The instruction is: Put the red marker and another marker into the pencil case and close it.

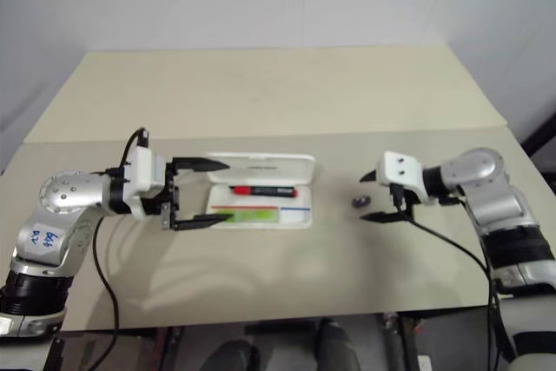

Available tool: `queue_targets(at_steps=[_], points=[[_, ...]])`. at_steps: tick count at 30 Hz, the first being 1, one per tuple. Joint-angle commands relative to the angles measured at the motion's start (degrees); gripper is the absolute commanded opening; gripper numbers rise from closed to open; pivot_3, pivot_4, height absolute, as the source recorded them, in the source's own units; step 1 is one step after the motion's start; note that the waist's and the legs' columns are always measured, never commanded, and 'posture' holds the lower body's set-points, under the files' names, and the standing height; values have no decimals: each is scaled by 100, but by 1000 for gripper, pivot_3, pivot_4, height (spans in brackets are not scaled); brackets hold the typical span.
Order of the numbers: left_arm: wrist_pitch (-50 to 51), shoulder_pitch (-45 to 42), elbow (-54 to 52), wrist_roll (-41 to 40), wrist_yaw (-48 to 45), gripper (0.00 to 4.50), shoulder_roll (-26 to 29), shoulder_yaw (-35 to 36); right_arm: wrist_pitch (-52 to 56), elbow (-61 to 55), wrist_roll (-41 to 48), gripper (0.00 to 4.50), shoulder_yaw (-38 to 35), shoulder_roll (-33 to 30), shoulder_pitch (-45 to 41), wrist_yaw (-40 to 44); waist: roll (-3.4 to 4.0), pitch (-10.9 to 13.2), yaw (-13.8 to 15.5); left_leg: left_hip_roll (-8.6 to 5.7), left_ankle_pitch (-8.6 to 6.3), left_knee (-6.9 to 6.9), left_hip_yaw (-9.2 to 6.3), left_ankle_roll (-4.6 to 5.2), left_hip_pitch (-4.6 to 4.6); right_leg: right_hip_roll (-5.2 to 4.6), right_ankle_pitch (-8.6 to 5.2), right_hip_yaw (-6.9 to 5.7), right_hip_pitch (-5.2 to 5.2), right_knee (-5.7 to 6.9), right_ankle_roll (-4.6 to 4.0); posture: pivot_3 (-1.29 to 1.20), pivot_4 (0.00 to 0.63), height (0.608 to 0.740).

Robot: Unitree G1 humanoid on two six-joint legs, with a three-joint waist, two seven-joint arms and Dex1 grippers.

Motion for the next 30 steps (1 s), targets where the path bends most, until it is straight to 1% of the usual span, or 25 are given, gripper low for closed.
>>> queue_targets(at_steps=[1,8,13,17,22,25,30], points=[[66,-63,-221,-165,70,4471,-24,81,-314,371,-136,4500,77,115,-263,294,0,0,0,0,0,0,0,0,0,0,0,0,-1,0,0,0,150,740],[214,55,-478,-222,206,4471,-41,102,-807,1405,-547,4500,283,397,-762,419,2,1,-6,0,0,-1,0,-3,-1,-1,0,0,-3,0,0,0,150,740],[418,174,-717,-351,273,4471,4,160,-1197,2368,-937,4500,397,640,-1263,325,3,2,-44,1,-1,-1,-1,-4,-1,-1,0,-1,-3,0,-1,0,150,740],[485,274,-816,-386,303,4471,51,200,-1427,2745,-1079,4500,410,736,-1415,352,3,2,-77,1,-1,-3,-2,-6,-2,-1,0,-2,-4,0,-1,0,150,740],[533,313,-895,-409,375,4471,67,213,-1545,2927,-1144,4500,413,828,-1501,427,4,1,-122,0,0,-3,-2,-7,0,-3,0,-2,-3,2,-1,0,150,740],[545,327,-913,-400,409,4500,68,212,-1606,2965,-1208,3886,449,842,-1503,445,4,1,-127,1,0,-3,-2,-7,0,-2,0,-2,-3,2,-1,0,150,740],[542,341,-934,-395,456,4500,67,199,-1655,2971,-1232,2211,433,832,-1455,472,4,1,-132,0,2,0,0,-11,5,-3,4,1,-2,6,-4,0,150,740]])
